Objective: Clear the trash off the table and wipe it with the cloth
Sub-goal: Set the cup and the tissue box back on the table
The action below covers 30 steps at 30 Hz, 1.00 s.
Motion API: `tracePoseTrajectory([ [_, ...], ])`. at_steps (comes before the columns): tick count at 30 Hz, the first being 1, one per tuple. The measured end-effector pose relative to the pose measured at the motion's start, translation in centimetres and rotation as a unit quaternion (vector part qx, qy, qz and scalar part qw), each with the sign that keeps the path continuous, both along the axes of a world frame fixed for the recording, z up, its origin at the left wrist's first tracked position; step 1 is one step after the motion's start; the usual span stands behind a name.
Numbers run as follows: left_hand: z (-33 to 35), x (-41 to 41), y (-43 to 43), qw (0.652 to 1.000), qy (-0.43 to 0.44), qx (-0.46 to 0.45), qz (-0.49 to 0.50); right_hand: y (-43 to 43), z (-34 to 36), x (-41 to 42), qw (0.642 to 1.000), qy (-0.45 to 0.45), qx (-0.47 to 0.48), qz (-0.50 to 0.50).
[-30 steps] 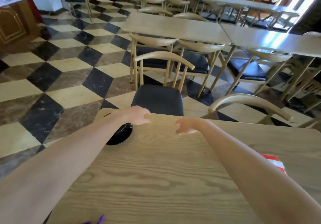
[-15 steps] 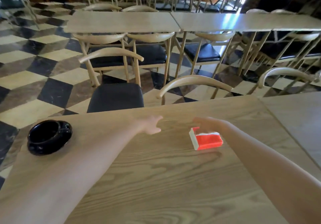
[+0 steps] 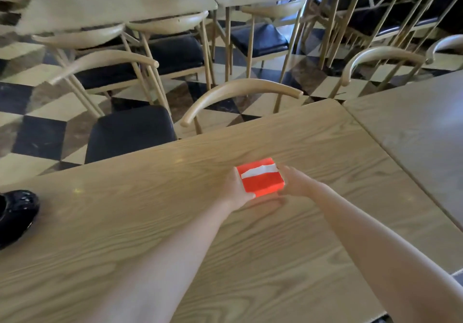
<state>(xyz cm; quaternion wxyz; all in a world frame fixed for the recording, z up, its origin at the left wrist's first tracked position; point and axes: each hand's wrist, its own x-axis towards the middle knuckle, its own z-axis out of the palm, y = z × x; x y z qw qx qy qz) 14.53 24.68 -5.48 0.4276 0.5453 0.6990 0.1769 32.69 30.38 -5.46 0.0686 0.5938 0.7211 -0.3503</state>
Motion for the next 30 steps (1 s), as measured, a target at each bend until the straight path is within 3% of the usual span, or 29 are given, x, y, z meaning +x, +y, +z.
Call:
tracePoseTrajectory([
  [6,-2.2,0.8,-0.1,0.999,-0.041,0.012,0.018,-0.4,-2.4,-0.3,0.995,0.054,0.048,-0.068],
  [10,-3.4,0.6,-0.2,0.995,-0.072,0.022,0.061,-1.3,-2.7,-0.4,0.979,0.144,0.054,-0.132],
  [17,-3.5,-1.7,-1.0,0.969,-0.199,0.048,0.136,-2.3,-2.0,-2.5,0.96,0.204,0.096,-0.167],
  [22,-2.6,-7.0,-2.5,0.944,-0.251,0.083,0.198,-3.0,-1.3,-8.1,0.953,0.231,0.108,-0.163],
  [30,-1.8,-19.6,-6.4,0.911,-0.217,0.122,0.329,-5.7,-1.6,-22.4,0.943,0.278,0.116,-0.142],
])
